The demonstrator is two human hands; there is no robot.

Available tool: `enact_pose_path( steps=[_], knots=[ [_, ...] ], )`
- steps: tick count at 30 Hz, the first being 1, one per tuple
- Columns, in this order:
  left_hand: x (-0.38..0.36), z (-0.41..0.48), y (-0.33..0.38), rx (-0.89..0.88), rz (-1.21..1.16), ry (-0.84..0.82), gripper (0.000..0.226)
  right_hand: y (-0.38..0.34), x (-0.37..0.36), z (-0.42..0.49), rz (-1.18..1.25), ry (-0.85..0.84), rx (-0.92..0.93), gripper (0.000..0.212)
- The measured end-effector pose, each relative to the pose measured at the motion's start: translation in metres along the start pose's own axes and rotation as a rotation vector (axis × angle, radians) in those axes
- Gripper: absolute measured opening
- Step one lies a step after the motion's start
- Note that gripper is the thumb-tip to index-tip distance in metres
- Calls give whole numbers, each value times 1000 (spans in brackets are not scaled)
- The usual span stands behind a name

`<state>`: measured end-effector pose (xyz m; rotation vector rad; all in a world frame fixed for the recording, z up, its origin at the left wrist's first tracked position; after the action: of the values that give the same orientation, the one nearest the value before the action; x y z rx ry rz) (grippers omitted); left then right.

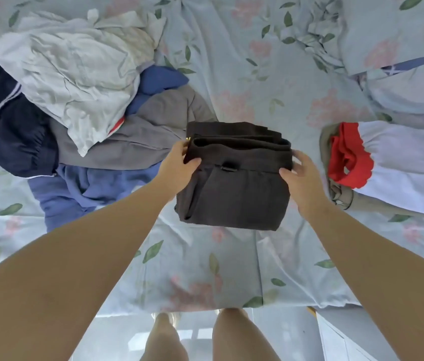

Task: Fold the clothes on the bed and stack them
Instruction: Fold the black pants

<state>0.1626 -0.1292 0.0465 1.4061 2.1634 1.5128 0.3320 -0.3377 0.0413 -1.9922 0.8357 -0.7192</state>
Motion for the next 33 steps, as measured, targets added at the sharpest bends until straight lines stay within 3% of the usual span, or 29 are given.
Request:
enact_pose_path(
  steps=[2, 5, 10, 13, 17, 22, 26, 33],
  knots=[
    [-2, 14, 6, -61, 99, 119, 65, -9, -8, 20, -25, 10, 71, 63],
    [-20, 21, -6, -110, 440, 156, 72, -2, -29, 31, -455, -40, 209, 65],
    [-77, 15, -65, -183, 1007, -199, 74, 74, -76, 18, -1160, -357, 295, 61],
    [-100, 7, -102, -220, 1265, -389, 80, 117, -82, 13, -1353, -494, 279, 75],
    [-107, 11, -134, -242, 1485, -464, 97, 149, -77, 25, -1520, -549, 296, 92],
    [-99, 27, -142, -386, 1514, -332, 93, 162, -71, 41, -1521, -512, 380, 100],
    [-97, 29, -136, -492, 1423, -231, 73, 155, -72, 37, -1473, -467, 454, 73],
    [-90, 21, -121, -138, 1239, -485, 47, 133, -56, 33, -1134, -542, 99, 42]
  ],
)
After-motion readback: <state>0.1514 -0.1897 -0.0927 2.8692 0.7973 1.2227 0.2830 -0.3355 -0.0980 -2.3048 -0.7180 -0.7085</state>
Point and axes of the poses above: each hand's wrist, its own z-axis towards the middle knuckle, its own x-axis out of the back of the hand, y = z × x, the point moved 8 cm from there along z, towards the middle knuckle, and after that the axes turned 1 degree about -y, right-handed, at the moved point
